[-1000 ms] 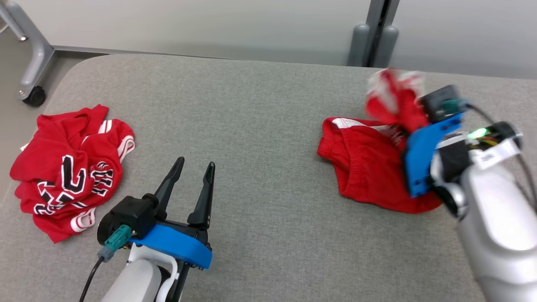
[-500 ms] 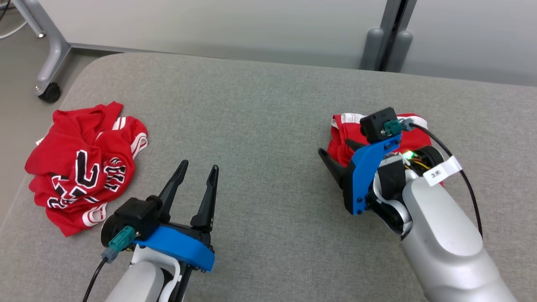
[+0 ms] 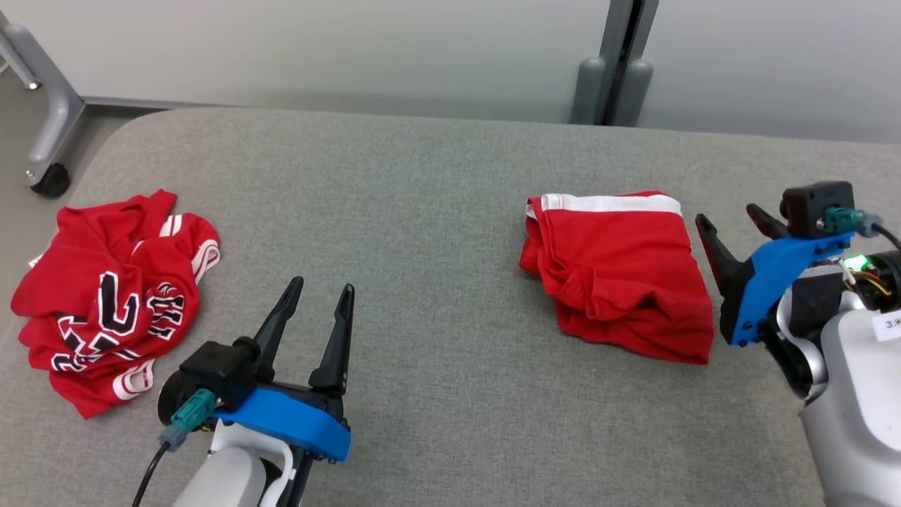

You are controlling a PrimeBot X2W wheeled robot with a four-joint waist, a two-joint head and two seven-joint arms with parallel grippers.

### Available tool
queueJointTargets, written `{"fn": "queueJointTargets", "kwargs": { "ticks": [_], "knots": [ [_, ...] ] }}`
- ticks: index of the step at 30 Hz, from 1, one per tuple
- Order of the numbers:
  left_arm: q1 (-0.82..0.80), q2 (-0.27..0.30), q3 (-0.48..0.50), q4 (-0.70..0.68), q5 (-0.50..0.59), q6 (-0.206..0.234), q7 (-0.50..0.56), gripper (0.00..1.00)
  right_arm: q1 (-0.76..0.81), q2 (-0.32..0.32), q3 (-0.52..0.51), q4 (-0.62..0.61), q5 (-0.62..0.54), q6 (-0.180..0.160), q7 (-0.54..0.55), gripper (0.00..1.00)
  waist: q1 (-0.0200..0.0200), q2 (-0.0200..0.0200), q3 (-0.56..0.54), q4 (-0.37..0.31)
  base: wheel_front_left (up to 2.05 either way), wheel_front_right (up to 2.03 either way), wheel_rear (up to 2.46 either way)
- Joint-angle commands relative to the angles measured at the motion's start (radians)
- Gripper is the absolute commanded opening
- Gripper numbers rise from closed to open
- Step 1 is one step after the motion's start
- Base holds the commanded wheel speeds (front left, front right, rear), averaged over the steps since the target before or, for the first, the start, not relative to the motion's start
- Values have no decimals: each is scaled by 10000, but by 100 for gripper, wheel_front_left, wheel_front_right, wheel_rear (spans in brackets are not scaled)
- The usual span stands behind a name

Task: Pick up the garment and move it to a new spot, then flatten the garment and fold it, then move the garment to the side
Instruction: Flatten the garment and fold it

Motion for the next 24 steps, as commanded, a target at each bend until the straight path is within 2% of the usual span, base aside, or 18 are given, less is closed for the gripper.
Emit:
{"fn": "queueJointTargets", "kwargs": {
  "ticks": [1,2,3,7,11,18,21,23,24],
  "knots": [
    [-164,45,-3,-26,3,22,-33,100,124,38,0,7,-86,1,-75,50,0,-1,62,38,0,0,0],
    [-225,43,-14,-44,10,7,-39,100,128,131,-30,100,-192,1,-214,17,0,-1,161,51,0,0,0],
    [-268,39,-19,-48,14,-10,-45,100,126,235,10,255,-333,1,-296,0,0,-1,226,65,0,0,0],
    [-453,19,-59,13,20,-43,-64,100,-2,777,785,959,-747,1,-540,0,0,-1,426,117,0,0,0],
    [-493,30,-71,105,-6,-66,-76,100,-4,1334,2160,1542,-554,1,-514,0,0,-1,443,124,0,0,0],
    [-399,89,34,104,-92,105,-107,100,164,1827,4836,1469,1097,1,-525,0,0,-1,270,-128,0,0,0],
    [-244,148,119,120,-147,165,-131,100,168,1871,5288,1048,1862,1,-889,0,0,-1,86,-303,0,0,0],
    [-132,175,207,126,-203,230,-149,100,279,1871,5168,637,2217,1,-1369,0,0,-1,-69,-431,0,0,0],
    [-87,190,247,123,-227,264,-158,100,385,1871,5025,456,2293,1,-1608,100,0,-1,-146,-496,0,0,0]
  ]
}}
